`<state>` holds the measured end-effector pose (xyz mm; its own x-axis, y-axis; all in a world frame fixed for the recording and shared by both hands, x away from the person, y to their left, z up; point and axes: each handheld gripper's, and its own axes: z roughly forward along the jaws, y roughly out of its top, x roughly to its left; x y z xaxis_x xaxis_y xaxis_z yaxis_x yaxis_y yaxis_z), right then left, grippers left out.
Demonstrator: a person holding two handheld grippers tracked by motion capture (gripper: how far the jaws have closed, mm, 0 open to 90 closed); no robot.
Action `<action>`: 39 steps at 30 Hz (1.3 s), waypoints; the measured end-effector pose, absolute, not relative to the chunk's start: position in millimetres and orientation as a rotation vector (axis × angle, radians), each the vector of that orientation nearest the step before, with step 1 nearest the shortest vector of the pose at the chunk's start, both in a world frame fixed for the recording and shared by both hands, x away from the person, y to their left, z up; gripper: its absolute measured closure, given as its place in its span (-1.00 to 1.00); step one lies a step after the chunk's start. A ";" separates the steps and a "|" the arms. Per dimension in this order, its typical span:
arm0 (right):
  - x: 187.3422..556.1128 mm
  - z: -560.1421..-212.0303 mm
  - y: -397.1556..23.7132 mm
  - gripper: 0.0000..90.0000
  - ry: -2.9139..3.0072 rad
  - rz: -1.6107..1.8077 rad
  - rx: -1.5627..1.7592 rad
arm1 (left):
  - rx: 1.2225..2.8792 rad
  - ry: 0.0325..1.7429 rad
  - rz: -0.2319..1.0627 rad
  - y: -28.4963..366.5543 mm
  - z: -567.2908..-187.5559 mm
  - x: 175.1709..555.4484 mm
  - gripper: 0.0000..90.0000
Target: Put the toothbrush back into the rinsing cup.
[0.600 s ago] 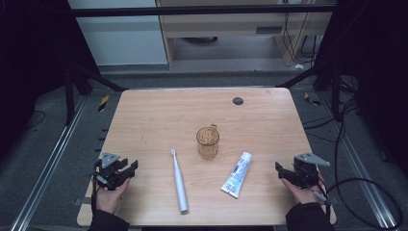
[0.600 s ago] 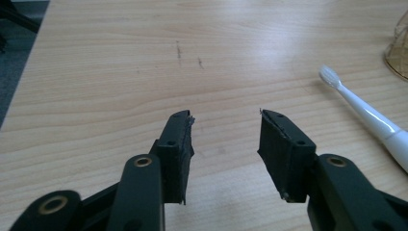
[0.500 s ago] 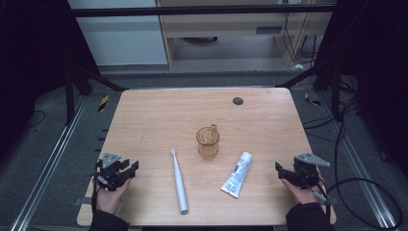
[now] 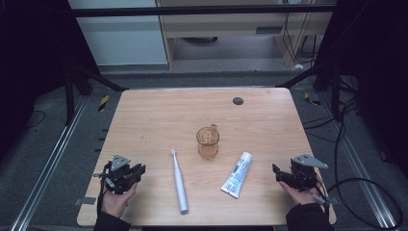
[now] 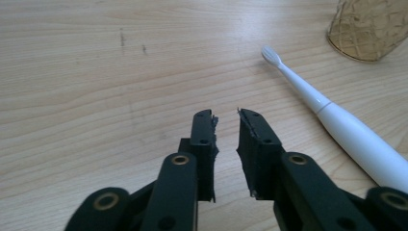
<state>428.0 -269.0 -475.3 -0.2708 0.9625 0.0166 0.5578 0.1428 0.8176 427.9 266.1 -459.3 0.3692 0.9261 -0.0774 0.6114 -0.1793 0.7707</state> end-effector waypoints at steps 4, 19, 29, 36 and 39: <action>427.5 -475.0 -267.5 -0.40 1.901 1.002 1.428 | 1.916 1.327 0.515 259.6 -460.9 428.2 0.83; 427.7 -476.6 -263.2 -0.41 1.938 1.009 1.422 | 1.992 1.269 0.427 225.0 -472.3 438.1 0.99; 428.3 -477.9 -261.5 -0.42 1.949 0.993 1.413 | 2.026 1.251 0.405 205.9 -478.9 442.9 0.99; 429.1 -478.6 -261.0 -0.42 1.952 0.983 1.400 | 2.061 1.227 0.407 194.8 -482.1 444.4 0.99; 428.7 -478.2 -260.4 -0.42 1.952 0.983 1.398 | 2.077 1.218 0.410 191.4 -483.0 445.5 0.99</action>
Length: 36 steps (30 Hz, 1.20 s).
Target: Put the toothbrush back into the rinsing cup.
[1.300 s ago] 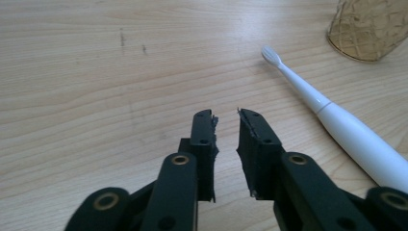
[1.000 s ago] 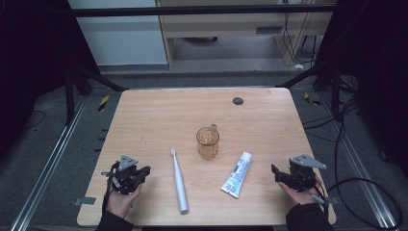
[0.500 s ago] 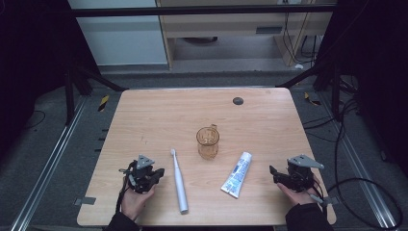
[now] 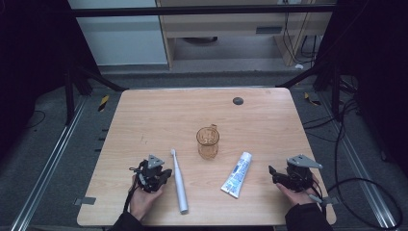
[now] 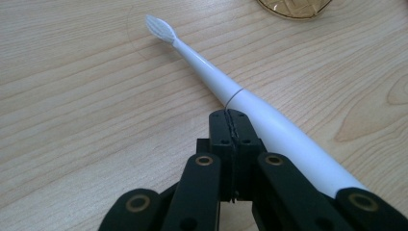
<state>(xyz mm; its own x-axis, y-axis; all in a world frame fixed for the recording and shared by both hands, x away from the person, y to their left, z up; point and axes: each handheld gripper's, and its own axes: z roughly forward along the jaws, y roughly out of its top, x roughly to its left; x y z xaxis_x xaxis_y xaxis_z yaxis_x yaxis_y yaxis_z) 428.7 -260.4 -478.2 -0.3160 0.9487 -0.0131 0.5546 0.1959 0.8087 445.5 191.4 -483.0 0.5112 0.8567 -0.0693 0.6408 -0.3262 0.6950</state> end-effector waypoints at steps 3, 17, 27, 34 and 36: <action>429.3 -478.6 -260.3 -0.42 1.954 0.980 1.396 | 2.080 1.216 0.408 188.5 -484.0 446.6 0.99; 429.6 -478.5 -260.6 -0.43 1.947 0.982 1.392 | 2.102 1.211 0.413 178.6 -487.1 454.0 0.99; 429.3 -478.2 -261.1 -0.43 1.943 0.973 1.393 | 2.117 1.195 0.410 169.8 -488.1 457.4 0.99; 429.1 -478.0 -260.4 -0.44 1.948 0.974 1.390 | 2.122 1.187 0.417 168.6 -487.4 457.3 0.99; 428.6 -477.5 -260.2 -0.44 1.947 0.979 1.395 | 2.116 1.190 0.418 169.5 -486.5 456.9 0.99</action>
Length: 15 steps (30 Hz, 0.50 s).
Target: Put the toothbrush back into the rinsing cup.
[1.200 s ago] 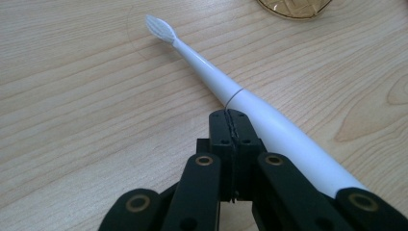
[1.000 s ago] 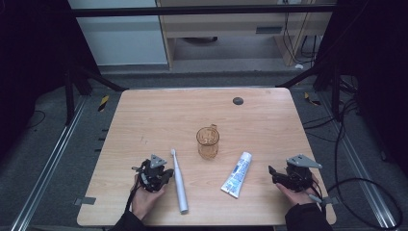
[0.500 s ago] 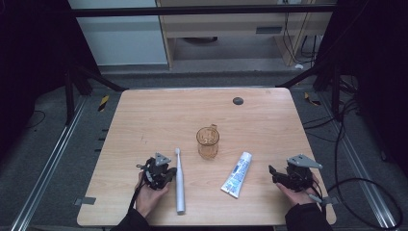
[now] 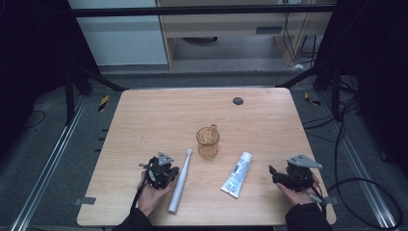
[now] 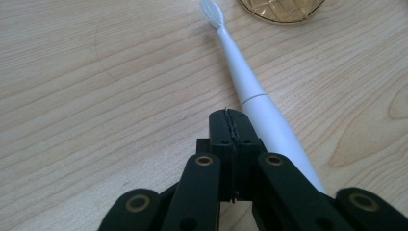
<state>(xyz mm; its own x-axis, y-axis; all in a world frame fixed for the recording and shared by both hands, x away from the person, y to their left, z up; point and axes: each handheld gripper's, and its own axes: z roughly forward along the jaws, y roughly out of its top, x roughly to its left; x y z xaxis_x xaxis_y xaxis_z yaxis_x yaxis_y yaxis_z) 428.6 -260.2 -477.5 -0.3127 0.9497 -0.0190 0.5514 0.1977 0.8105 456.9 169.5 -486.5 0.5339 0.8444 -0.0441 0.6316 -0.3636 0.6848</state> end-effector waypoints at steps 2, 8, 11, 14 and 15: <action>428.7 -477.5 -260.5 -0.44 1.945 0.978 1.389 | 2.107 1.192 0.423 171.7 -484.7 456.8 0.99; 428.1 -476.6 -261.7 -0.44 1.938 0.983 1.390 | 2.072 1.189 0.430 179.8 -474.3 454.6 0.96; 428.2 -476.8 -262.7 -0.44 1.935 0.978 1.390 | 2.052 1.176 0.438 185.3 -465.8 451.5 0.91; 427.8 -476.2 -263.6 -0.44 1.930 0.983 1.391 | 2.035 1.172 0.432 190.4 -459.1 449.1 0.85; 428.0 -476.3 -264.0 -0.44 1.929 0.984 1.390 | 2.029 1.169 0.429 191.8 -457.5 448.4 0.82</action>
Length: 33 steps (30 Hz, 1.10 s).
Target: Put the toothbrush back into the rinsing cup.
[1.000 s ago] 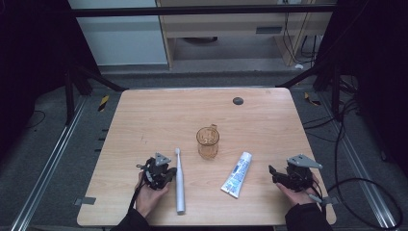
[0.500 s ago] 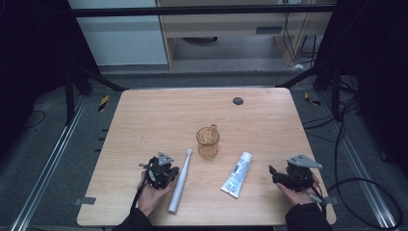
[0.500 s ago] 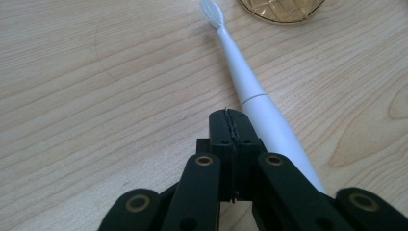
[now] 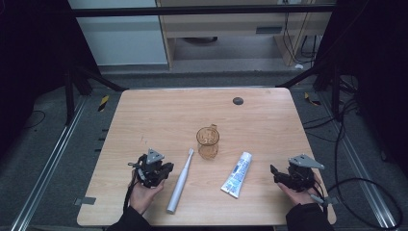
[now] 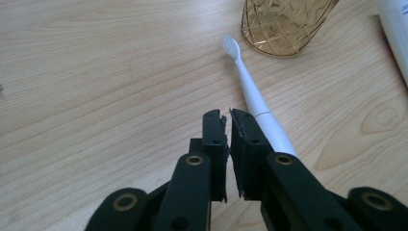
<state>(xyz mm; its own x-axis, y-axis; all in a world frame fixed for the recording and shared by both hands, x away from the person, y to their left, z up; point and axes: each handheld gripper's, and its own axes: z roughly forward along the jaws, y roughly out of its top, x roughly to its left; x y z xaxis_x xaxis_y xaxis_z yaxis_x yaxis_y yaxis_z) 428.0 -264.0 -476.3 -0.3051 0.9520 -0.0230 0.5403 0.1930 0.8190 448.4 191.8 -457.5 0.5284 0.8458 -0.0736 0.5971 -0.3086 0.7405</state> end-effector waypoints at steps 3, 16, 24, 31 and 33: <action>428.0 -476.5 -264.8 -0.44 1.925 0.979 1.392 | 2.030 1.165 0.408 194.7 -454.3 447.8 0.76; 428.5 -476.5 -266.1 -0.46 1.920 0.967 1.408 | 2.089 1.150 0.382 187.6 -445.3 444.1 0.31; 429.0 -477.0 -265.9 -0.47 1.919 0.959 1.414 | 2.154 1.127 0.424 178.0 -445.8 445.6 0.01; 429.9 -477.8 -266.4 -0.48 1.922 0.955 1.414 | 2.181 1.102 0.432 168.9 -440.8 445.6 -0.10; 429.7 -477.7 -266.0 -0.48 1.922 0.954 1.417 | 2.192 1.095 0.434 166.4 -439.5 445.5 -0.10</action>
<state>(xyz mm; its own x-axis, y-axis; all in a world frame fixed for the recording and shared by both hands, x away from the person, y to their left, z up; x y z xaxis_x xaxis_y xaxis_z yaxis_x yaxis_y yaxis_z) 429.7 -266.0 -477.7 -0.2827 0.9588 -0.0271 0.5581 0.1874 0.8083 445.5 166.4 -439.5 0.5981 0.8014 0.0085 0.5892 -0.4469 0.6731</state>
